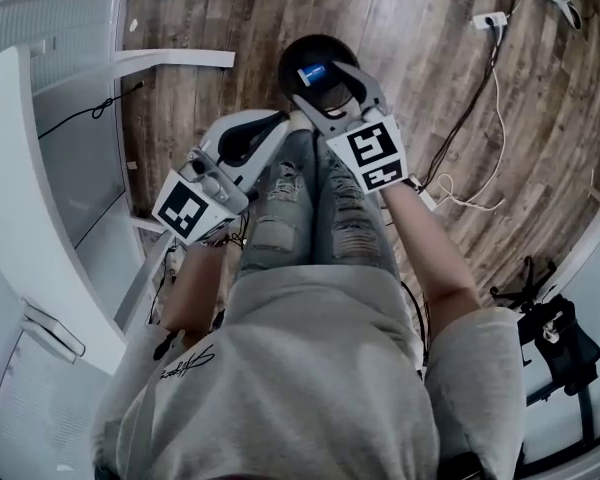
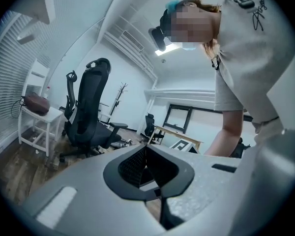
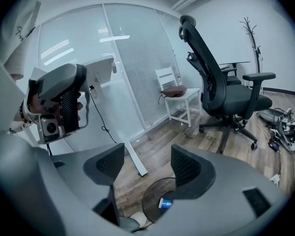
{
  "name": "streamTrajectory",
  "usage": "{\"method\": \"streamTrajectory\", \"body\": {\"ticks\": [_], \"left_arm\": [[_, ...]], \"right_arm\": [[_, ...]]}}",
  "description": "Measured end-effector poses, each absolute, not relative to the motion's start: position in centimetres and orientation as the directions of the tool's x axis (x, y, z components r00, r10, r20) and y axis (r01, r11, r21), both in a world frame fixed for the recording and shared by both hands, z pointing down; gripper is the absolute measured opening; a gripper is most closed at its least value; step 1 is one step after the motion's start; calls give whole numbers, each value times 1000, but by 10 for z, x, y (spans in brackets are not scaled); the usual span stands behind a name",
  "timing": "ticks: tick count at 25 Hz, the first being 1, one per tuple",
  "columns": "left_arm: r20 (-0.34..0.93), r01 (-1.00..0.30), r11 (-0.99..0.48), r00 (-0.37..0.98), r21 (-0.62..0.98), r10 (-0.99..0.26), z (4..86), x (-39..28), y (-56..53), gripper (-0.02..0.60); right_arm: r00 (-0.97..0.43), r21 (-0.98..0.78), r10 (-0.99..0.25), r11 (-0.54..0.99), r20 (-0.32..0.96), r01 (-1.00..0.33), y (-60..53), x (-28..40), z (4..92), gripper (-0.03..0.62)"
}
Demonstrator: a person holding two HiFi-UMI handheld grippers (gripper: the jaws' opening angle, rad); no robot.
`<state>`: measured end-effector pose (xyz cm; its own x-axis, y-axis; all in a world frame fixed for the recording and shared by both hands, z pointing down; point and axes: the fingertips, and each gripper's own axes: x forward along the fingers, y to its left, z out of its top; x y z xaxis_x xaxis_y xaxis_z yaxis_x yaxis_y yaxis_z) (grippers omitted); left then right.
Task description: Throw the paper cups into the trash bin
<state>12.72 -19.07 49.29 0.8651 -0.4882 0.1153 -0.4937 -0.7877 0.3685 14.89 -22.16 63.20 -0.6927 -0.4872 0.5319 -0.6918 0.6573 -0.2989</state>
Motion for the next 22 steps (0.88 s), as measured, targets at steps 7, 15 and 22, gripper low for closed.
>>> {"method": "streamTrajectory", "body": {"ticks": [7, 15, 22], "left_arm": [[132, -485, -797, 872, 359, -472, 477, 134, -180, 6], [135, -472, -806, 880, 357, -456, 454, 136, -167, 5], [107, -462, -830, 885, 312, -452, 431, 130, -167, 6]], "right_arm": [[-714, -283, -493, 686, 498, -670, -213, 153, 596, 293], [-718, -256, -504, 703, 479, -664, -204, 161, 556, 293], [-731, -233, -525, 718, 437, -655, -206, 157, 518, 293]]}}
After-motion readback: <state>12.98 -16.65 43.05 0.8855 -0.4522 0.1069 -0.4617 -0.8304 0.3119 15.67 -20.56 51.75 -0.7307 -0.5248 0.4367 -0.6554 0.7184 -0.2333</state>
